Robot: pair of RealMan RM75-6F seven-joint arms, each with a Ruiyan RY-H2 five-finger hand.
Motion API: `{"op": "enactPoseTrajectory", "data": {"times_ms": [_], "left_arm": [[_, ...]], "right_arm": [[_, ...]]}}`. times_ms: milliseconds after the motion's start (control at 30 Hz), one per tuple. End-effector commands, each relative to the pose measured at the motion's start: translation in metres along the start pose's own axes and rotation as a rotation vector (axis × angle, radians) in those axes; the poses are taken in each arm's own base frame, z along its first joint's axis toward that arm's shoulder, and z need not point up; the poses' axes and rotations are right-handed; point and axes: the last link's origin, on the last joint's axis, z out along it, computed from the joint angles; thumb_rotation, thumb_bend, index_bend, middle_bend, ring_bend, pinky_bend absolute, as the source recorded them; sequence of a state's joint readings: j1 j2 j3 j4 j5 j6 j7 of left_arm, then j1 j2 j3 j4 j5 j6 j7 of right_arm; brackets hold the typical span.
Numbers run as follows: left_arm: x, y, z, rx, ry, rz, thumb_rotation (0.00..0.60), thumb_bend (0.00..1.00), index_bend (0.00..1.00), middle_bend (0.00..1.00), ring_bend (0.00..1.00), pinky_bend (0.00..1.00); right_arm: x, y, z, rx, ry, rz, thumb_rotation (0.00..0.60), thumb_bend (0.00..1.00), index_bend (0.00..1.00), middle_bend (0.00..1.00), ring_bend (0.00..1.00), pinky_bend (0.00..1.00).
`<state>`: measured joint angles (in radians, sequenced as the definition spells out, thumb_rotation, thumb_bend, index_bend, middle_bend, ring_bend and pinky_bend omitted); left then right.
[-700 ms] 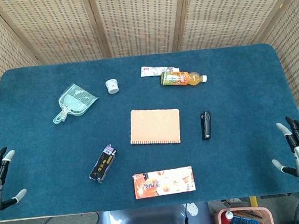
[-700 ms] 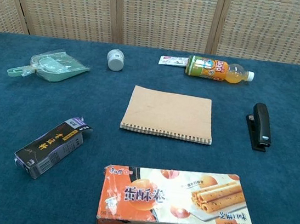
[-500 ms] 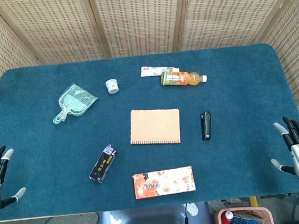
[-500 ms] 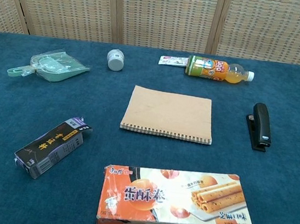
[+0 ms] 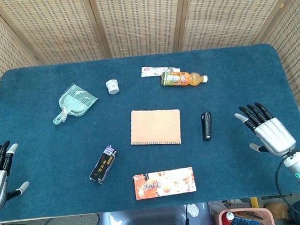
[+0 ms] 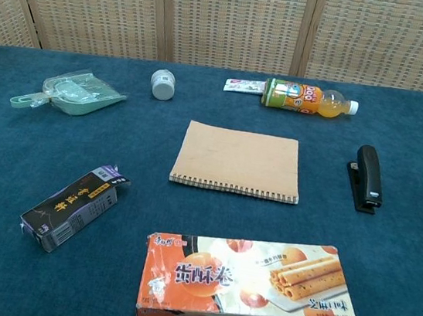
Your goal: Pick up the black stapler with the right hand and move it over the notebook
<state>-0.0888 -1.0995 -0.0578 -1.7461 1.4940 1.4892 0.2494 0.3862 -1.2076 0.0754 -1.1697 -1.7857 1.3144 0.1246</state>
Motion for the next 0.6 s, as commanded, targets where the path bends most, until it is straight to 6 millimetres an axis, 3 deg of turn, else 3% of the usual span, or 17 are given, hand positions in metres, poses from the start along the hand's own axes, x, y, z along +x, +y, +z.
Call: {"op": "enactPoseTrajectory", "data": {"times_ms": [33,300,600], "left_arm": [[-0.003,0.001,0.005,0.015,-0.011,0.008,0.600,0.04,0.00,0.00,0.00,0.00],[-0.011,-0.003,0.020,0.065,-0.041,0.027,0.600,0.04,0.00,0.00,0.00,0.00],[-0.015,-0.007,0.030,0.099,-0.070,0.027,0.600,0.04,0.00,0.00,0.00,0.00]], "right_arm": [[-0.021,-0.011,0.047,0.231,-0.060,-0.082,0.600,0.00,0.15,0.10,0.00,0.00],[-0.048,-0.029,0.091,0.413,-0.151,-0.222,0.600,0.00,0.16,0.11,0.01,0.00],[-0.061,-0.052,0.130,0.496,-0.178,-0.265,0.600,0.03,0.20,0.15,0.04,0.00]]}}
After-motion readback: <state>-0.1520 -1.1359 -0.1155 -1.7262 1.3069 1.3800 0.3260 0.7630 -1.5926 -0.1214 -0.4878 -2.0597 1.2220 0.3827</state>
